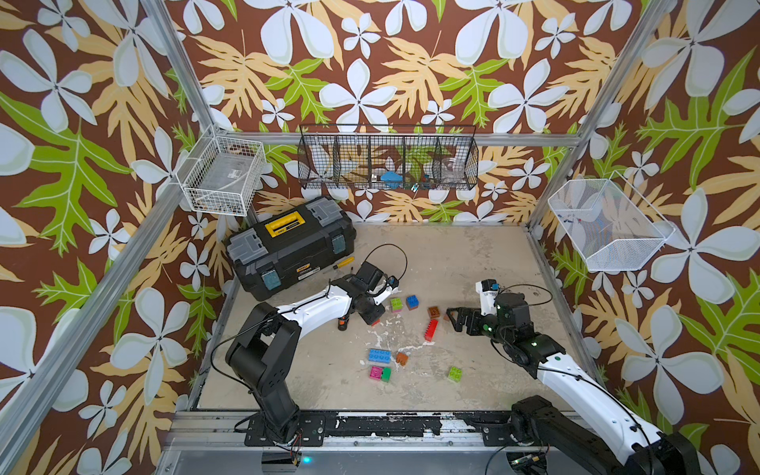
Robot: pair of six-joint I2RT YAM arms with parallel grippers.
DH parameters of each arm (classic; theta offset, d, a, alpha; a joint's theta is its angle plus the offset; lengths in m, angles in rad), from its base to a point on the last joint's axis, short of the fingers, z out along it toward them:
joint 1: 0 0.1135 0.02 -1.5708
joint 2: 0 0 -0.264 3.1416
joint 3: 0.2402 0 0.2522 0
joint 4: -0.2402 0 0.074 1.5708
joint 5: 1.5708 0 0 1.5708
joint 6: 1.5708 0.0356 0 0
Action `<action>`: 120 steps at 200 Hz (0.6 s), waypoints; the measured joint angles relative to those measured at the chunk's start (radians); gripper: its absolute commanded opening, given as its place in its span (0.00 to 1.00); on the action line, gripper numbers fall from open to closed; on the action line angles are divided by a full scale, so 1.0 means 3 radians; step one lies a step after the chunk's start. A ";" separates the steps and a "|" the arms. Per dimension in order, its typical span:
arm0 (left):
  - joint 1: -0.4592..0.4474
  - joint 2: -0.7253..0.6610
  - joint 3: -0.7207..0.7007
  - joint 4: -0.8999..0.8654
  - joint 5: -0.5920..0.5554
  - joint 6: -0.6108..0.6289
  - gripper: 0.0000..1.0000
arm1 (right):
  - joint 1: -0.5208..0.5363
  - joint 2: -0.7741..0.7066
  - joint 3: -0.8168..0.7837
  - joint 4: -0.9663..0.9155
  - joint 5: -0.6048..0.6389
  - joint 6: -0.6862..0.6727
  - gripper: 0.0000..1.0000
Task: Assemble the letter h with lego
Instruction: Assemble the lego brick with the lego brick.
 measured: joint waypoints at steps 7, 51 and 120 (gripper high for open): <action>0.0000 0.0025 0.0013 -0.0028 0.0001 0.0000 0.16 | 0.0000 -0.0003 0.0000 0.0000 0.0010 0.0000 1.00; 0.0000 0.0145 0.0070 -0.0069 0.0015 -0.0001 0.18 | 0.0000 -0.0008 -0.0019 0.0001 0.0015 0.0001 1.00; 0.0000 0.0256 0.0099 -0.0037 0.0008 0.0008 0.25 | 0.0000 -0.0004 0.0057 0.0000 0.0014 -0.0003 1.00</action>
